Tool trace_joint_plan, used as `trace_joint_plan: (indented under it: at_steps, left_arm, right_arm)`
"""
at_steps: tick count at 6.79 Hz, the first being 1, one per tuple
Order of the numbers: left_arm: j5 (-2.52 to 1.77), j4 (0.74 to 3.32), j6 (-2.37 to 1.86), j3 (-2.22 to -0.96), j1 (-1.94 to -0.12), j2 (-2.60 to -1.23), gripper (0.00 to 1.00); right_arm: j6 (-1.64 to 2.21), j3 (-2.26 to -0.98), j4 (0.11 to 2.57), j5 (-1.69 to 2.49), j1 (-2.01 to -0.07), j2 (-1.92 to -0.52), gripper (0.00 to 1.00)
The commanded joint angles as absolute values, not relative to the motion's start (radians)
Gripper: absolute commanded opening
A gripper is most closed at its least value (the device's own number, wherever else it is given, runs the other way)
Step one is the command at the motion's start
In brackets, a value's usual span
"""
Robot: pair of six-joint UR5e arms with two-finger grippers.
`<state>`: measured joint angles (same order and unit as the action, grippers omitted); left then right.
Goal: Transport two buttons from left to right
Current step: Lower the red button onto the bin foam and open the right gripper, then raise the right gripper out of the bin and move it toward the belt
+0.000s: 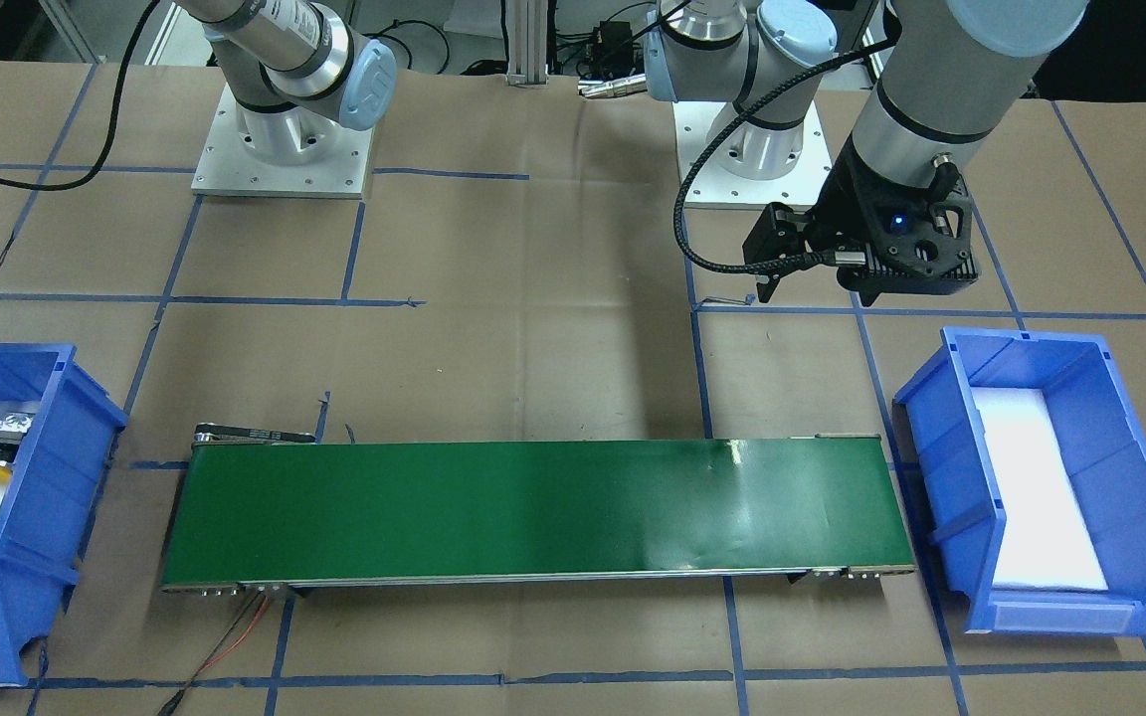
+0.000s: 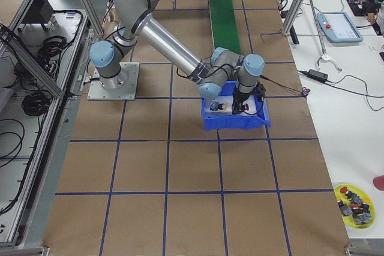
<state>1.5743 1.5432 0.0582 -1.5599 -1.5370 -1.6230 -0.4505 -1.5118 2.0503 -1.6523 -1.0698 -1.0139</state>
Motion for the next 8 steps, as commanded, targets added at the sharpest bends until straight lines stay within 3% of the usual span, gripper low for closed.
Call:
trace_joint_plan:
  at_steps: [1,4,8]
  left_arm:
    - [1.575,1.543,0.058,-1.560,-1.537,-1.621,1.00]
    - [1.575,1.543,0.057,-1.560,-1.537,-1.621,1.00]
    - [1.574,1.543,0.058,-1.560,-1.537,-1.621,1.00]
  right_arm:
    - [-0.469,-1.506,2.048,-1.646,-1.072,-1.017,0.99]
    - [-0.466,-1.487,2.025,-1.648,-1.089,-1.073,0.99]
    - [-0.454,-1.417,1.749,-1.593,-1.092,-1.329,1.00]
